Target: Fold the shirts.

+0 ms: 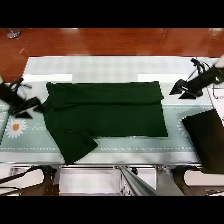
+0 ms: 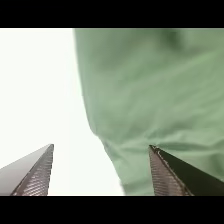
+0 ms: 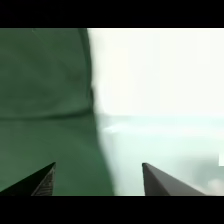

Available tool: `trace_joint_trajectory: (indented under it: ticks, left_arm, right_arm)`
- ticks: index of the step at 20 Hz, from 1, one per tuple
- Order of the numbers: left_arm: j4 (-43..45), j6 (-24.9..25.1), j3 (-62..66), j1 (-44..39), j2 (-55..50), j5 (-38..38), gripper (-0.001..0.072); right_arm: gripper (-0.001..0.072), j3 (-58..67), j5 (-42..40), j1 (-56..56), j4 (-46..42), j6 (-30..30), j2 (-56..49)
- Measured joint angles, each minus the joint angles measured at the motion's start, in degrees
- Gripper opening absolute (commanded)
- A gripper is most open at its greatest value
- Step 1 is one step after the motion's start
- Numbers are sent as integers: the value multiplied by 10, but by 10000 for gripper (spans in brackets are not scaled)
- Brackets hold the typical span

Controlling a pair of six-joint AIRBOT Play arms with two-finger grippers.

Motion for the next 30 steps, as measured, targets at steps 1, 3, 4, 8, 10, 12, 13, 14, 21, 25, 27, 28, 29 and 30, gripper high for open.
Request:
trace_joint_trajectory:
  ticks: [1, 3, 4, 8, 10, 12, 13, 14, 21, 25, 27, 28, 29, 30]
  left_arm:
    - [-35, 11, -46, 37, 26, 7, 702]
    - [-87, 27, -131, 103, 70, 29, 702]
    - [-105, 34, -169, 128, 87, 35, 703]
    - [-182, 76, -271, 158, 119, 64, 703]
    - [-206, 92, -307, 146, 124, 79, 702]
    - [-229, 104, -332, 126, 128, 92, 702]
    - [-236, 108, -341, 113, 129, 96, 701]
    - [-246, 111, -347, 100, 129, 103, 701]
    - [-260, 143, -363, 2, 130, 181, 23]
    - [-287, 162, -364, -18, 131, 182, 23]
    - [-293, 167, -364, -21, 131, 179, 23]
    - [-296, 168, -364, -23, 131, 178, 23]
    - [-298, 169, -364, -23, 131, 177, 23]
    - [-299, 171, -364, -24, 131, 176, 23]
  right_arm:
    - [623, -53, -31, -6, 28, -12, 36]
    - [623, -158, -92, -9, 98, -40, 103]
    - [623, -200, -112, -7, 128, -53, 127]
    - [623, -300, -165, 26, 211, -89, 179]
    - [623, -320, -178, 45, 234, -96, 188]
    - [623, -329, -190, 53, 258, -100, 193]
    - [623, -330, -191, 48, 265, -102, 195]
    - [623, -327, -187, 36, 269, -102, 195]
    - [623, -303, -45, -143, 133, -71, 202]
    - [623, -365, -9, -156, 62, -38, 209]
    - [623, -393, -13, -132, 53, -30, 205]
    - [623, -403, -19, -117, 50, -27, 200]
    - [623, -409, -28, -102, 50, -24, 193]
    - [623, -411, -36, -88, 59, -19, 186]
